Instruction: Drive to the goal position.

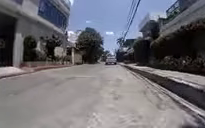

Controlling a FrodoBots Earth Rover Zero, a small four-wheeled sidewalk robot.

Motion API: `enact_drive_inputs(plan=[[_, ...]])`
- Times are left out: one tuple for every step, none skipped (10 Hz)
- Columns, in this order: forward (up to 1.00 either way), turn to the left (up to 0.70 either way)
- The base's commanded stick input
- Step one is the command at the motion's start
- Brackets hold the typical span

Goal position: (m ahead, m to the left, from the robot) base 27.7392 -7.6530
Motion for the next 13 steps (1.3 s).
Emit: enact_drive_inputs(plan=[[1.0, 0.05], [1.0, 0.05], [1.0, 0.05], [1.0, 0.05], [1.0, 0.05], [1.0, 0.05], [1.0, 0.05], [1.0, 0.05], [1.0, 0.05], [1.0, 0.01], [1.0, -0.35], [1.0, -0.35], [1.0, -0.19]])
